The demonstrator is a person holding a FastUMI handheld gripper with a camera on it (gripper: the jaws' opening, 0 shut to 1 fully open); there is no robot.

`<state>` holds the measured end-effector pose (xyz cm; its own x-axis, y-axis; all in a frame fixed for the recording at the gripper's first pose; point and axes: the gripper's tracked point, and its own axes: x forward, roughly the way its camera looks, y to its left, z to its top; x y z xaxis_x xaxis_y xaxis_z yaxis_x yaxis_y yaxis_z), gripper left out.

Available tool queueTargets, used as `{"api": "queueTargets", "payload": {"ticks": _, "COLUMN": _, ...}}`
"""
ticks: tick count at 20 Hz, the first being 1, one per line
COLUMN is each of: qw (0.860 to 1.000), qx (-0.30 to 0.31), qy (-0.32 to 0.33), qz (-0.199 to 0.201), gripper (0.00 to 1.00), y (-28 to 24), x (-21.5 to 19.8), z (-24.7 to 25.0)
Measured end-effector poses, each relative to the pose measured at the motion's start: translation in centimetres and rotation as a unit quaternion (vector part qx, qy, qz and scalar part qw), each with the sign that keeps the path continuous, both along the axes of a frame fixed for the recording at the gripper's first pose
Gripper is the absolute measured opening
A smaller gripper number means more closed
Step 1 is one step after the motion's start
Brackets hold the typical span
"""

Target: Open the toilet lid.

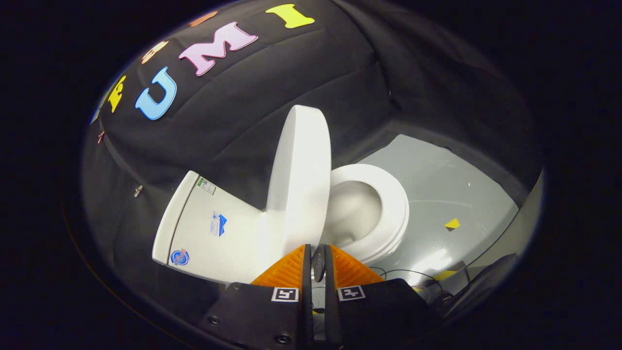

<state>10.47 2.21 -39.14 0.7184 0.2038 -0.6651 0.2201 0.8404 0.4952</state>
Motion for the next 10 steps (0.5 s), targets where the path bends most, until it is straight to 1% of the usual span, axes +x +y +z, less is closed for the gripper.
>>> {"api": "queueTargets", "payload": {"ticks": 4, "qw": 0.999, "qx": -0.035, "qy": -0.008, "qz": 0.005, "gripper": 0.15, "y": 2.0, "x": 0.0, "z": 1.9}}
{"api": "queueTargets", "payload": {"ticks": 10, "qw": 0.995, "qx": -0.089, "qy": -0.03, "qz": 0.023, "gripper": 0.14, "y": 5.6, "x": 0.0, "z": 4.9}}
